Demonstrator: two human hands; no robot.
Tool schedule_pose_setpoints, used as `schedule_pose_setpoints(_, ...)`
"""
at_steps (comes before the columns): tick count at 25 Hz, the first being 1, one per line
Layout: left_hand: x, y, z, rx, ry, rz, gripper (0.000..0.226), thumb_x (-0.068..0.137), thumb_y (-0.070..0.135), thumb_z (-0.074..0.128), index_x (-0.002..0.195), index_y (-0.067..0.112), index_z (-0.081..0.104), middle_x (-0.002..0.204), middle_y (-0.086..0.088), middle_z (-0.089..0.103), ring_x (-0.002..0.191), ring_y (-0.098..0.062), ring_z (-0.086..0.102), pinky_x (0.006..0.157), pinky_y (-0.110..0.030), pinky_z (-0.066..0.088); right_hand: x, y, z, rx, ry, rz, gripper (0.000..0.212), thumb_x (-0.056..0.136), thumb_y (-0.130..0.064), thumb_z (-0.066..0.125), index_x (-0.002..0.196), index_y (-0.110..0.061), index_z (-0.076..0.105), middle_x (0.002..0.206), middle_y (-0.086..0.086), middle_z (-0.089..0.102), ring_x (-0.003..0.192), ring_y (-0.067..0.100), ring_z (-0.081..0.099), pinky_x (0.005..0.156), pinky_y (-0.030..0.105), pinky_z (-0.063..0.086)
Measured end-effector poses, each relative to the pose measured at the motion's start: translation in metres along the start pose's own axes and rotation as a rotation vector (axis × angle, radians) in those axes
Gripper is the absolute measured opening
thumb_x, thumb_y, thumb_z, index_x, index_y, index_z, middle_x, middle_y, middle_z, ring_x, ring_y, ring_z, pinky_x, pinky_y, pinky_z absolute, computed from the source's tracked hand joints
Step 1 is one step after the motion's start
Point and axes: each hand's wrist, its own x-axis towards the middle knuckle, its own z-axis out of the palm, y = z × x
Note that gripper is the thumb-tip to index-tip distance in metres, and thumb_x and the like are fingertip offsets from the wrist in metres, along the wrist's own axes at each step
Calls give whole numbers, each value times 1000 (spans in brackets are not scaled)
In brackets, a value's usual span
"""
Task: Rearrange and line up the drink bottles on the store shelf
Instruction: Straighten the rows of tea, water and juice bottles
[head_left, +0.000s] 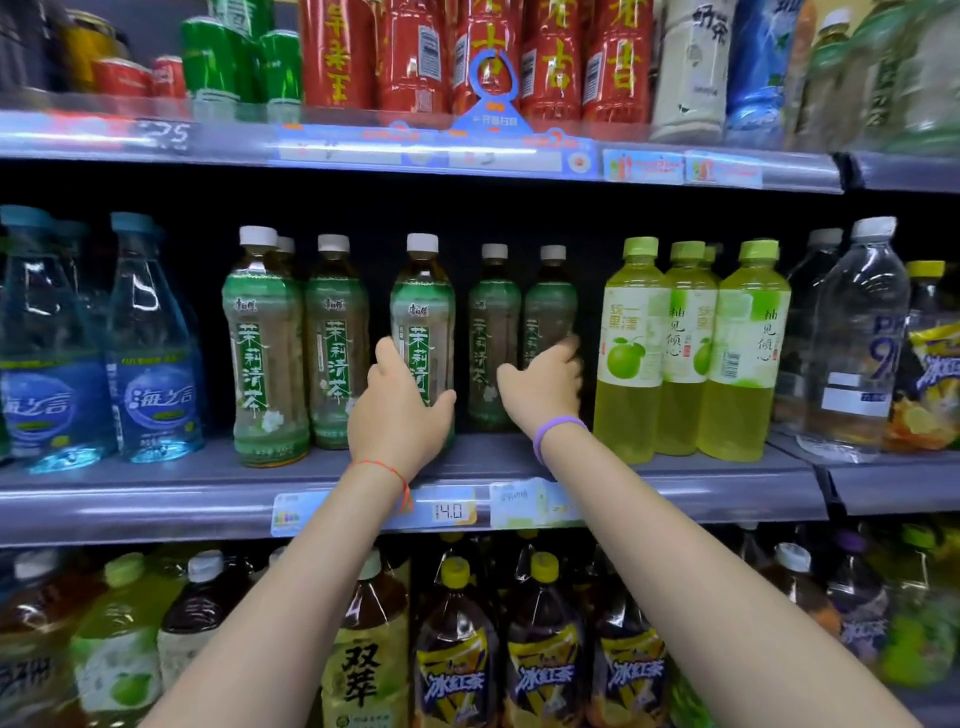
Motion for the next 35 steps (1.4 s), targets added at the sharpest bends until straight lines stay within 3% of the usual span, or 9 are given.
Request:
schedule_pose_setpoints(8, -6, 8, 3, 32, 33, 89, 79, 87, 45, 67, 142, 6, 24, 125, -16, 58, 101, -41, 62, 66, -36, 41, -32, -4, -12, 88, -162, -245, 45, 94, -29, 52, 134, -13, 39, 137, 7, 40, 115, 20, 46, 91, 33, 41)
schedule_pose_setpoints(13, -7, 15, 12, -96, -333, 289, 48, 93, 33, 59, 138, 16, 50, 127, -11, 62, 114, -31, 58, 87, -40, 48, -33, 5, -24, 18, -102, -352, 75, 91, -41, 62, 148, -9, 24, 143, 10, 41, 124, 26, 50, 97, 34, 46)
schedule_pose_setpoints(16, -6, -10, 0, -4, 135, 455, 37, 86, 32, 61, 119, 18, 68, 133, -12, 56, 127, -32, 49, 102, -50, 41, -34, 12, -18, -138, -16, -334, 77, 97, -19, 55, 153, -1, 5, 157, 20, 16, 142, 34, 29, 109, 32, 34)
schedule_pose_setpoints(18, -6, -27, -14, -14, 494, 260, 57, 78, 25, 57, 134, 15, 55, 144, -17, 43, 136, -37, 37, 108, -53, 32, -48, 9, -4, -236, 123, -452, 80, 94, -9, 50, 154, 4, -1, 161, 24, 1, 150, 34, 7, 122, 37, 17)
schedule_pose_setpoints(20, -4, -42, -31, -92, 567, 10, 83, 75, 24, 59, 150, 11, 28, 154, -17, 28, 142, -39, 25, 111, -54, 23, -63, 2, 14, -247, 202, -625, 78, 89, -6, 50, 154, 3, 8, 161, 23, 4, 151, 32, 3, 123, 39, 12)
schedule_pose_setpoints(23, 7, -65, -46, -286, 394, -279, 99, 78, 25, 68, 155, 10, 7, 155, -19, 26, 140, -39, 28, 109, -55, 26, -78, -17, 33, -142, -79, -714, 63, 96, -14, 48, 154, -9, 25, 162, 10, 15, 150, 23, 13, 121, 35, 20)
schedule_pose_setpoints(26, 10, -75, -52, -337, 236, -278, 93, 84, 23, 67, 154, 10, 7, 149, -22, 32, 134, -41, 35, 107, -48, 30, -80, -35, 49, -46, -394, -509, 62, 100, -27, 46, 155, -16, 20, 159, 2, 21, 140, 23, 33, 104, 28, 32)
schedule_pose_setpoints(31, 8, -77, -50, -322, -85, -62, 83, 94, 29, 58, 155, 8, 6, 154, -16, 32, 138, -33, 37, 105, -39, 35, -83, -51, 65, 28, -374, -289, 82, 97, -60, 39, 157, -15, 5, 161, 9, 19, 142, 29, 31, 104, 38, 33)
schedule_pose_setpoints(35, 20, -93, -52, -110, -212, 127, 50, 95, 46, 42, 130, 11, 50, 122, -17, 59, 119, -40, 52, 93, -41, 43, -81, -51, 70, -96, -301, -287, 93, 93, -63, 47, 156, -11, 3, 156, 14, 24, 135, 32, 40, 97, 41, 41)
